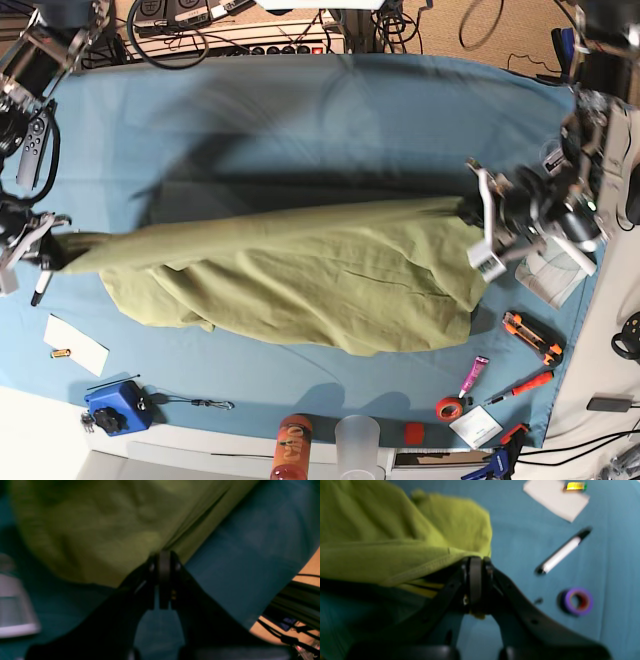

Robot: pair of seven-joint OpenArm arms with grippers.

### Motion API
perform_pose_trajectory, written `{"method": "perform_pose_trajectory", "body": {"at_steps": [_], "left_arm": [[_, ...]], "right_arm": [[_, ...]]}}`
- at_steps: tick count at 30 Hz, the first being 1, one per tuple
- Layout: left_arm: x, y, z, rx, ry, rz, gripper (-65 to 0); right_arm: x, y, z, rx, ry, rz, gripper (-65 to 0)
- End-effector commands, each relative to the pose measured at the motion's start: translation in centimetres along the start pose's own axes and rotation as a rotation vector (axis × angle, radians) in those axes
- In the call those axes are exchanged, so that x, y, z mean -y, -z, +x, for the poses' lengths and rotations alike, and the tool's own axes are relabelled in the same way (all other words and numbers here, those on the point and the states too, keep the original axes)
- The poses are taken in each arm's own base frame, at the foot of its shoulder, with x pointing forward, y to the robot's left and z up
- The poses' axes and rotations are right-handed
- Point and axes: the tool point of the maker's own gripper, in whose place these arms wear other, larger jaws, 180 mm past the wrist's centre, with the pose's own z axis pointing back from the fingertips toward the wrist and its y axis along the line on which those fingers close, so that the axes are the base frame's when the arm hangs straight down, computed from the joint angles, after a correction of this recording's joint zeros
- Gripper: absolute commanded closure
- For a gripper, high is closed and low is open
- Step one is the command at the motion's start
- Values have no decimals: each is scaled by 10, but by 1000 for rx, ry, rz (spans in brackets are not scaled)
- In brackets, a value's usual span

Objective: Layout the t-shirt on the table in an organized manner, then fold the t-shirt properly
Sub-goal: 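Regrasp the t-shirt corner with the left gripper and pull it outward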

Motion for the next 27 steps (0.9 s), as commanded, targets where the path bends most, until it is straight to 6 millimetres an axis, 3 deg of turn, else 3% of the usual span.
{"method": "perform_pose_trajectory", "body": {"at_steps": [1, 8, 12, 13, 15, 18, 23, 27], "left_arm": [[-3, -6, 5, 20, 16, 27, 0], [36, 7, -24, 6, -26, -14, 0], [45, 11, -33, 15, -76, -32, 0], [45, 10, -36, 12, -81, -31, -22], [44, 10, -37, 12, -87, -28, -154], [44, 9, -36, 14, -86, -27, -285], [39, 0, -27, 21, -56, 46, -292], [15, -21, 4, 136, -10, 248, -292]], "right_arm": [[6, -9, 12, 35, -29, -23, 0], [-2, -6, -37, -90, -20, -6, 0], [-5, -6, -48, -106, -18, 0, 0], [-5, -6, -50, -110, -18, -6, 0], [-4, -4, -50, -107, -17, -13, 0], [-9, -1, -52, -95, -2, -3, 0], [-22, 7, -58, -88, 35, 27, 0], [-28, 11, -63, -90, 51, 38, 0]]}}
